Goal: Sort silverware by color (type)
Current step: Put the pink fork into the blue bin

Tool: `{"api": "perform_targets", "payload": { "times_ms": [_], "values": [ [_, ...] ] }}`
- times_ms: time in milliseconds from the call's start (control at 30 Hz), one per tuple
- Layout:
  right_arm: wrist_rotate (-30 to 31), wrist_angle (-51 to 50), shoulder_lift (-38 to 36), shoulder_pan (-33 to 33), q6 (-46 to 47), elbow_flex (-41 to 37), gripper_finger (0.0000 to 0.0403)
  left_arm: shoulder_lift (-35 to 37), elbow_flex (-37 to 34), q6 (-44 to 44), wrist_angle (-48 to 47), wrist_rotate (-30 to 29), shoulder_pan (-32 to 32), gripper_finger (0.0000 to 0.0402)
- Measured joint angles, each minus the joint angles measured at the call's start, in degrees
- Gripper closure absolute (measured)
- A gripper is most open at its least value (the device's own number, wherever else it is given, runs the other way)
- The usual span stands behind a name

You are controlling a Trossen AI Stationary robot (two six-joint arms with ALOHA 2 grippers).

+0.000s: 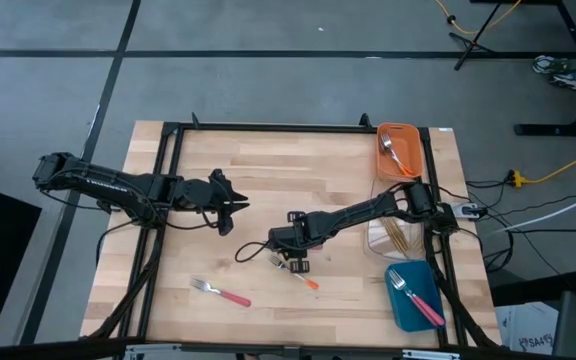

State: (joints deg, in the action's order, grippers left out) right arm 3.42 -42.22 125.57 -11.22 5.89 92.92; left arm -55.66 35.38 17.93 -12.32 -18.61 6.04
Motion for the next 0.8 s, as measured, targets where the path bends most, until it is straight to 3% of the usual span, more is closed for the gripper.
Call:
{"api": "perform_targets", "payload": {
  "times_ms": [200,567,800],
  "values": [
    [0.0,0.0,0.0,0.0,0.0,0.0,0.0293,0.0,0.0,0.0,0.0,0.0,0.0,0.0324],
    [-0.1,0.1,0.1,0.0,0.1,0.1,0.0384,0.0,0.0,0.0,0.0,0.0,0.0,0.0324],
    [0.0,0.2,0.1,0.0,0.1,0.1,0.0395,0.0,0.0,0.0,0.0,0.0,0.0,0.0324]
  ]
}}
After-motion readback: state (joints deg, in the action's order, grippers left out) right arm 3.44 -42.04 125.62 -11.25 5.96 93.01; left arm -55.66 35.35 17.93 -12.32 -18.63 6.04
